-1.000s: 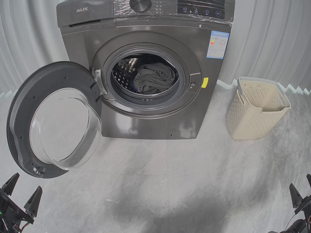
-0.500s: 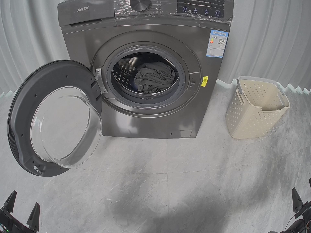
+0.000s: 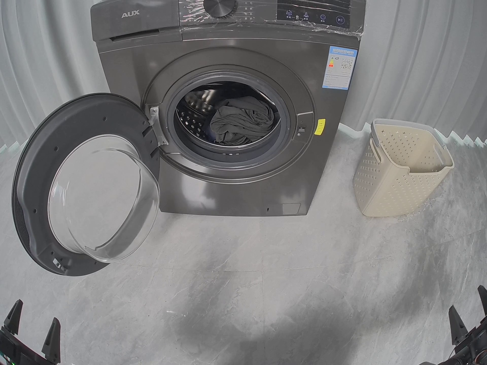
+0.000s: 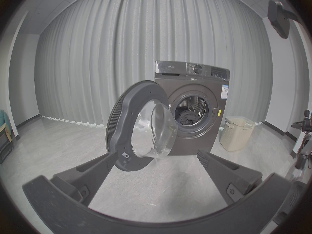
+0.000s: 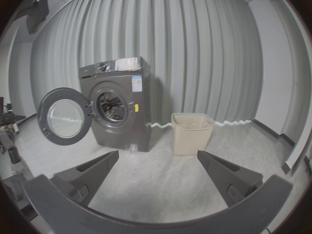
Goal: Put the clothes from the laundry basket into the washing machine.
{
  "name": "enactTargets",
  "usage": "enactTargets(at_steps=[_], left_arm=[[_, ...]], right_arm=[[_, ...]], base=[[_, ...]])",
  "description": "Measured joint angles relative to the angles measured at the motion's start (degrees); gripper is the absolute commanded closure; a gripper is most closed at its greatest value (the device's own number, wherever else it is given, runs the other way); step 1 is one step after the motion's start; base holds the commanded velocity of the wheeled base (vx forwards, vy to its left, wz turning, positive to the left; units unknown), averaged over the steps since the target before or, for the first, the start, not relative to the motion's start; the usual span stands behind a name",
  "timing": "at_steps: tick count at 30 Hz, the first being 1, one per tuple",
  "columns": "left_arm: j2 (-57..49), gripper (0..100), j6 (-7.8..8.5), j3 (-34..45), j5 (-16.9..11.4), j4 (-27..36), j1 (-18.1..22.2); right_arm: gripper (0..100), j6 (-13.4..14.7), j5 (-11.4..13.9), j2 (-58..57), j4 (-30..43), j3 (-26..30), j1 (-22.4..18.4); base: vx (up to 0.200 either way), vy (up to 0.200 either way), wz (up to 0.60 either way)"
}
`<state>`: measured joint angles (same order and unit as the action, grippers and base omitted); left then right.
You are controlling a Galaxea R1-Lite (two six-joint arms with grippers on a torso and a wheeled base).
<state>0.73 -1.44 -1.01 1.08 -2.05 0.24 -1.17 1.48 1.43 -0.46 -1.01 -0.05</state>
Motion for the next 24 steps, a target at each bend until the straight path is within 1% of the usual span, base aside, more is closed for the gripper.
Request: enactTargets(at_steps=[1,3,6,8,20,23,24], left_arm=[[-0.02,0,0.22,0.0,-0.09,0.5,-0.04],[-0.07,0,0.6,0.0,-0.29,1.43,-0.09],[-0.1,0,1.06,0.0,-0.49,2.29,-0.2],[-0.1,0,1.15,0.0,-0.55,2.43,-0.24],[-0.1,0,0.98,0.0,-0.76,2.4,-0.32],[-0.1,0,0.89,0.0,-0.77,2.4,-0.34],[-0.1,0,0.79,0.0,-0.76,2.4,-0.34]], right_arm=[[0,0.13,0.93,-0.13,0.76,0.0,-0.02],[0,0.33,1.34,-0.33,2.01,0.0,0.0],[0,0.57,-0.28,-0.52,3.39,-0.09,0.05],[0,0.68,-0.28,-0.61,3.57,-0.13,0.1],[0,0.71,-0.11,-0.72,3.69,-0.22,0.18],[0,0.71,-0.11,-0.72,3.69,-0.22,0.18],[0,0.73,-0.13,-0.72,3.69,-0.22,0.18]], base=[[0.0,0.0,0.0],[0.0,0.0,0.0],[0.0,0.0,0.0],[0.0,0.0,0.0],[0.0,0.2,0.0],[0.0,0.0,0.0],[-0.2,0.0,0.0]])
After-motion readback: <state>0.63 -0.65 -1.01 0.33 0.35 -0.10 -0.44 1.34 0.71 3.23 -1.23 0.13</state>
